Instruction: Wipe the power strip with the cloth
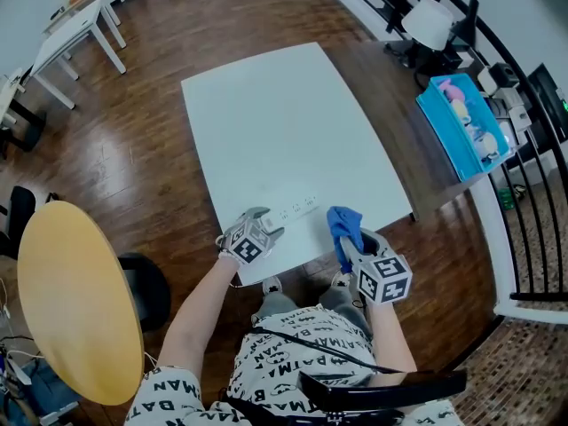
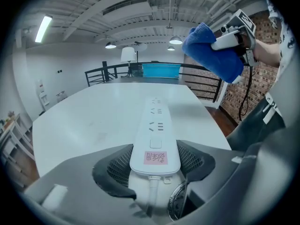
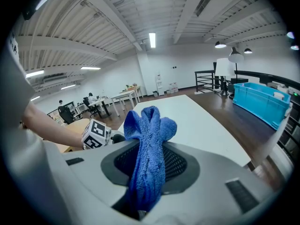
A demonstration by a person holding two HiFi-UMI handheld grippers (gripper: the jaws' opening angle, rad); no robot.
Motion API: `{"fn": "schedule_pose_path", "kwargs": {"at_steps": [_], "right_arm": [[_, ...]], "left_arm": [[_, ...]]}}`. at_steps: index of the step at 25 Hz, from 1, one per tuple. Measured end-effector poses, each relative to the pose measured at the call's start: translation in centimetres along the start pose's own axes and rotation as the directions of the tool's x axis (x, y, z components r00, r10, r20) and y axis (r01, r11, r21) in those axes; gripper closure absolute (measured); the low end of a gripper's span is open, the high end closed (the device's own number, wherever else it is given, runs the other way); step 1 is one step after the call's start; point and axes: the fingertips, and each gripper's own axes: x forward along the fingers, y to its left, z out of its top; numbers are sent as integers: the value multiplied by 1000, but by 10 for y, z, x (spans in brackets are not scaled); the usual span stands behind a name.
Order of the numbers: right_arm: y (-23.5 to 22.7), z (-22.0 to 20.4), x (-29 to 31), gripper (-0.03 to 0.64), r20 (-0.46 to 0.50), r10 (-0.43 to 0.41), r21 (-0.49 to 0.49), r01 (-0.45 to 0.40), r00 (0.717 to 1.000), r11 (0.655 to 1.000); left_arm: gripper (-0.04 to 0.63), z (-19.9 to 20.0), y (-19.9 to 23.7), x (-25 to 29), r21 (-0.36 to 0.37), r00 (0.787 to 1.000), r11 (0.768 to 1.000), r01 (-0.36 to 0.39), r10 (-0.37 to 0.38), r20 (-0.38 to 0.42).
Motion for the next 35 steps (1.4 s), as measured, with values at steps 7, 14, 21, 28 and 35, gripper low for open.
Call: {"fn": "schedule_pose_path", "kwargs": {"at_steps": [7, 14, 21, 28, 35], "right_arm": [[-3, 2, 4, 497, -17, 45, -44, -46, 999, 998], [29, 28, 22, 497, -81, 219, -229, -232, 972, 945], [74, 20, 36, 497, -349, 298, -541, -451, 888, 710], [102, 11, 31, 497, -468, 295, -652, -551, 833, 521], [108, 10, 28, 497, -483, 301, -686, -569, 822, 453]], "left_arm": [[311, 31, 0, -20, 24, 995, 997, -77, 75, 63], [313, 73, -14, -64, 14, 979, 981, -191, 189, 75], [313, 88, -49, -72, 130, 980, 972, -198, 197, 22], [313, 102, -70, -75, 156, 980, 967, -200, 196, 43], [313, 111, -77, -83, 183, 975, 959, -217, 204, 86]]}}
